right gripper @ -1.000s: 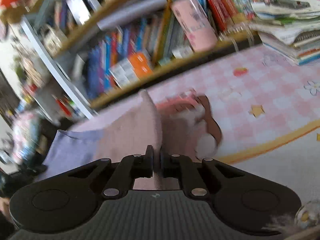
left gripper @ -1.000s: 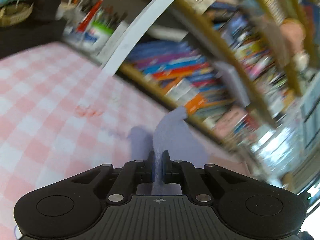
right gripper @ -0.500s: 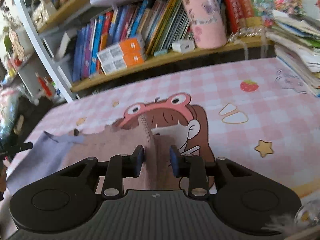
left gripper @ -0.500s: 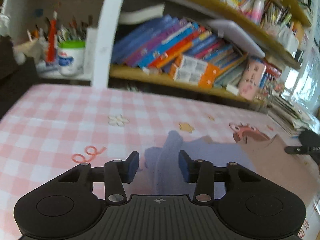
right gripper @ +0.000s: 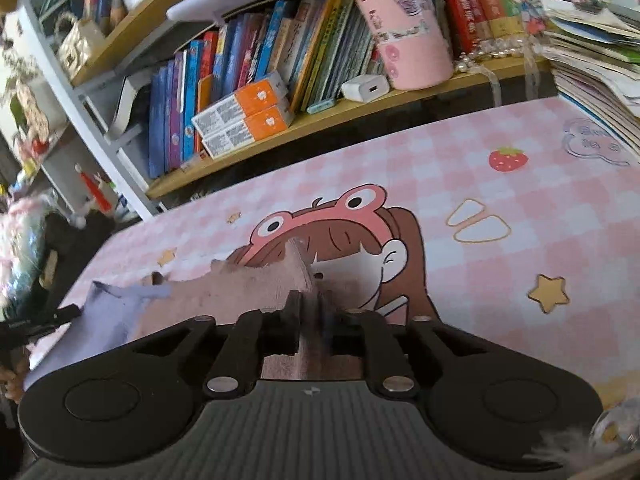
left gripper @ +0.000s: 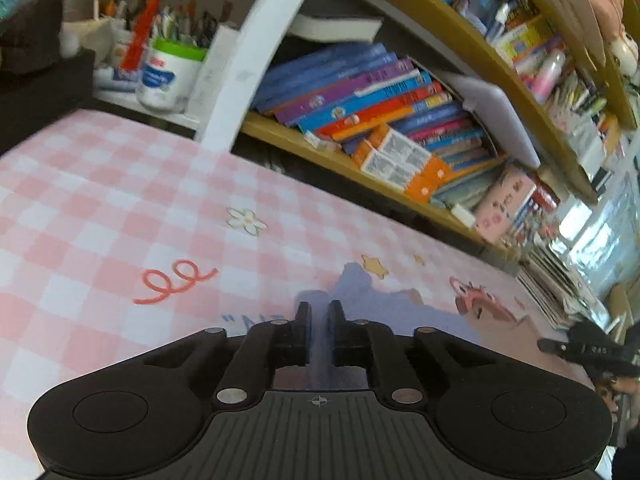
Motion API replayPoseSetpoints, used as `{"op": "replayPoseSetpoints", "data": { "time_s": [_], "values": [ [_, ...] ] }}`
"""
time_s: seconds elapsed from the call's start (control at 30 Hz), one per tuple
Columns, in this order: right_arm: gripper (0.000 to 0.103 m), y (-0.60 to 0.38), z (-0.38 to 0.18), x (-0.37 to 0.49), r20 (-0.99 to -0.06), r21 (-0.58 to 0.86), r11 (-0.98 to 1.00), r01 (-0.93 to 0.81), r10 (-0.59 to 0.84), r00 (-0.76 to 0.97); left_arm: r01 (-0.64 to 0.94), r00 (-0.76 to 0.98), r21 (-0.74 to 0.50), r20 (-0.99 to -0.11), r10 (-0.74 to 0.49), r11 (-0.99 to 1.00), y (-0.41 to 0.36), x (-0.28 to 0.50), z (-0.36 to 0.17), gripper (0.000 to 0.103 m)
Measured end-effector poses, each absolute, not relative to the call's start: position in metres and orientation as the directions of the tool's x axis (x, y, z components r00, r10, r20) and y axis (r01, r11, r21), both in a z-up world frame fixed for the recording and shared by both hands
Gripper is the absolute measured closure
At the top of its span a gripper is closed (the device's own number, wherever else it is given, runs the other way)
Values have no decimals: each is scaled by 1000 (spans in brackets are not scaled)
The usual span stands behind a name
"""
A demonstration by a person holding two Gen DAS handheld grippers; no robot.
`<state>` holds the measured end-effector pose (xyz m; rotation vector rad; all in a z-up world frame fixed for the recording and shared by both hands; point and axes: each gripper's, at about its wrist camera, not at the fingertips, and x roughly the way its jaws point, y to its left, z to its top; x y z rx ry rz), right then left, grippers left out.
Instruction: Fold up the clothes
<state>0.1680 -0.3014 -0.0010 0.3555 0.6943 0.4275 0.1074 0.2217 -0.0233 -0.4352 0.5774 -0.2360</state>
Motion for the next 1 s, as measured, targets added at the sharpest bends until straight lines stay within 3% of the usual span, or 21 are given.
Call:
{"op": "replayPoseSetpoints", "data": {
  "time_s": [0.07,0.13,0.2,0.3,0.37,0.43,0.5,1.0],
  "values": [
    [72,-306,6,158,-520,460,847,-265,499,693,112,819,-464,-458,-347,878,223,98,-19,77],
    [71,-308,5,149,-525,477,835,-273,520,674,124,806,-479,-462,-370,869,222,92,-20,63],
    [67,-310,5,140,-529,494,823,-279,540,655,124,786,-487,-484,-385,865,217,91,-25,58],
    [66,-308,-3,135,-553,503,823,-264,541,633,117,763,-499,-508,-399,859,213,93,-33,59],
    [66,-309,-9,135,-559,518,820,-242,539,630,108,762,-525,-502,-410,844,214,95,-36,67],
    [75,-308,-12,135,-552,547,805,-230,553,625,91,760,-550,-501,-415,831,217,96,-40,81],
    [79,-304,-12,134,-551,550,803,-229,555,623,81,759,-569,-497,-421,818,221,96,-42,85],
    [83,-211,-7,133,-548,549,775,-312,616,566,-32,828,-594,-466,-311,804,309,64,-35,87]
  ]
}}
